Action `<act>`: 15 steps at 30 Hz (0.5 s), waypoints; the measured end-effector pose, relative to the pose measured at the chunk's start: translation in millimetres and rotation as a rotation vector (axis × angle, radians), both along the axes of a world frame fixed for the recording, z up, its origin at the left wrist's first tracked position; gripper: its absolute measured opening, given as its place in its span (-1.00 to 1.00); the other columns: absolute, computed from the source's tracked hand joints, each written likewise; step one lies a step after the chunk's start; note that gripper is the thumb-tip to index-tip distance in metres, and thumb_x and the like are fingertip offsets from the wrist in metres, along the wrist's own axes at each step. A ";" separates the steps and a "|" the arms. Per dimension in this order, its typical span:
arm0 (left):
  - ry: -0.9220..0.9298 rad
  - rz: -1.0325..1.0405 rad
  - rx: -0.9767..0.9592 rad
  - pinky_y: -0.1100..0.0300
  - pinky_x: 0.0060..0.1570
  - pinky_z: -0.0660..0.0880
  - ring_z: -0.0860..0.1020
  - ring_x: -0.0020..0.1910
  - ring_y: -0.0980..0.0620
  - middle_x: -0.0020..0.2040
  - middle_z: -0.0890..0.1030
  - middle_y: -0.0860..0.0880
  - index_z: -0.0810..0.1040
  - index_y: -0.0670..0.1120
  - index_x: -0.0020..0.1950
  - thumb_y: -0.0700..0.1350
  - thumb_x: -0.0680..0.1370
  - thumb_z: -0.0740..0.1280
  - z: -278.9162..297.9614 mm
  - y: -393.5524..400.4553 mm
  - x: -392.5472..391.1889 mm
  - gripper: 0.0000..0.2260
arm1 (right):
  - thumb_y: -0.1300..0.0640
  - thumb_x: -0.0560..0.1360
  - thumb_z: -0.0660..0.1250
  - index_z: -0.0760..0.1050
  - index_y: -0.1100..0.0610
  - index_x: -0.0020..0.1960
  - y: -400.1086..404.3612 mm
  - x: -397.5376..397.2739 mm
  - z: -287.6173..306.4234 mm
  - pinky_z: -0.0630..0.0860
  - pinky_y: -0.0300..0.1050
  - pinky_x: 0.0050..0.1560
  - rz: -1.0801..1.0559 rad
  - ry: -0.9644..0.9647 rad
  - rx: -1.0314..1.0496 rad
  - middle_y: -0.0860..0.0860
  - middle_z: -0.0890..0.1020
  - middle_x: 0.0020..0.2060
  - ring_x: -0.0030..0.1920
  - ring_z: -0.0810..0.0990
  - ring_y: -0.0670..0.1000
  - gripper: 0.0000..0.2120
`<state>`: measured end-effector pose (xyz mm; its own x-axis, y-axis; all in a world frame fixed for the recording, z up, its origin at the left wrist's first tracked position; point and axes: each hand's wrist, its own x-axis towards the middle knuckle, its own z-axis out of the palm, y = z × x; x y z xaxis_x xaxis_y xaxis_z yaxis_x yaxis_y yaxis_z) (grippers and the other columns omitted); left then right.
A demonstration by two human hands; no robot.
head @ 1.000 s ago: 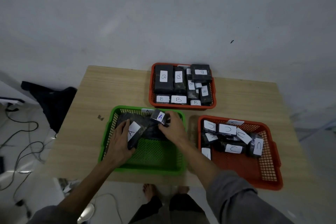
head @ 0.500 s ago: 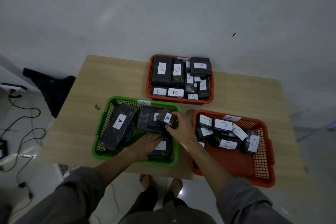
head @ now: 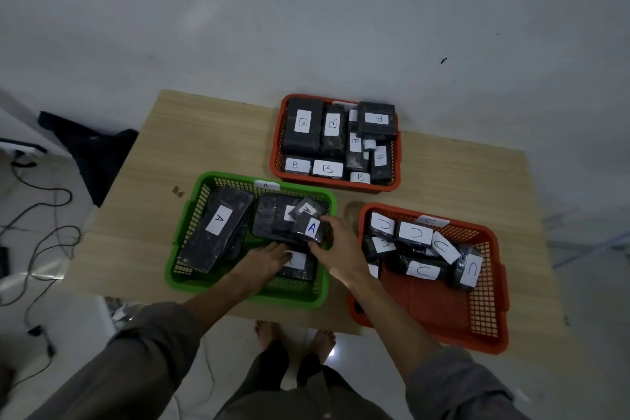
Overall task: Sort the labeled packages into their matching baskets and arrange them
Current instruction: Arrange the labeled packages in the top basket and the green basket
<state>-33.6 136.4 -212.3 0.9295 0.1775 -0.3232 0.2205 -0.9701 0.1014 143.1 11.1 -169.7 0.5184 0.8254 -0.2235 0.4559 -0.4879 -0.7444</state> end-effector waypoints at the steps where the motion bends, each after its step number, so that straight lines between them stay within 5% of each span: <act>1: -0.020 0.021 0.002 0.09 0.06 0.57 0.45 0.30 -0.06 0.36 0.43 -0.08 0.44 -0.08 0.37 -0.25 0.45 0.42 1.1 1.5 -0.9 -0.50 | 0.00 0.47 0.46 0.36 0.00 0.41 -0.3 -0.1 0.6 0.46 -0.11 0.31 0.010 -0.004 -0.006 -0.02 0.48 0.29 0.28 0.46 -0.05 -0.44; 5: 0.044 0.103 -0.130 0.03 0.17 0.51 0.40 0.33 -0.05 0.36 0.40 -0.05 0.40 -0.08 0.42 -0.04 0.52 0.38 4.2 11.1 -6.9 -0.52 | -0.06 0.46 0.43 0.36 -0.01 0.40 -1.1 -2.8 0.4 0.48 -0.08 0.26 0.087 -0.043 -0.046 -0.04 0.47 0.28 0.25 0.48 -0.03 -0.45; 8: -0.103 0.232 -0.198 0.05 0.05 0.54 0.50 0.20 -0.05 0.23 0.50 -0.03 0.50 -0.09 0.29 -0.03 0.55 0.32 13.9 20.7 -16.7 -0.67 | -0.19 0.43 0.36 0.33 0.00 0.42 -2.0 -10.8 -6.2 0.37 -0.01 0.30 0.274 -0.237 -0.141 -0.04 0.47 0.28 0.27 0.43 0.01 -0.38; 12: -0.393 0.314 -0.044 0.09 -0.17 0.57 0.57 -0.06 -0.07 -0.01 0.60 -0.07 0.57 -0.12 0.04 -0.15 0.47 0.43 27.9 34.8 -29.8 -0.83 | -0.23 0.46 0.26 0.36 0.05 0.40 -7.4 -20.0 -21.4 0.24 0.09 0.26 0.502 -0.555 -0.280 0.01 0.50 0.22 0.24 0.39 0.08 -0.40; 15: -0.417 0.508 0.066 -0.06 0.07 0.54 0.53 0.12 -0.18 0.15 0.55 -0.16 0.53 -0.14 0.16 -0.12 0.46 0.46 35.7 44.8 -35.4 -0.69 | -0.13 0.49 0.34 0.44 0.11 0.32 -8.1 -21.8 -26.7 0.28 0.13 0.23 0.508 -0.617 -0.325 0.07 0.46 0.22 0.25 0.40 0.13 -0.51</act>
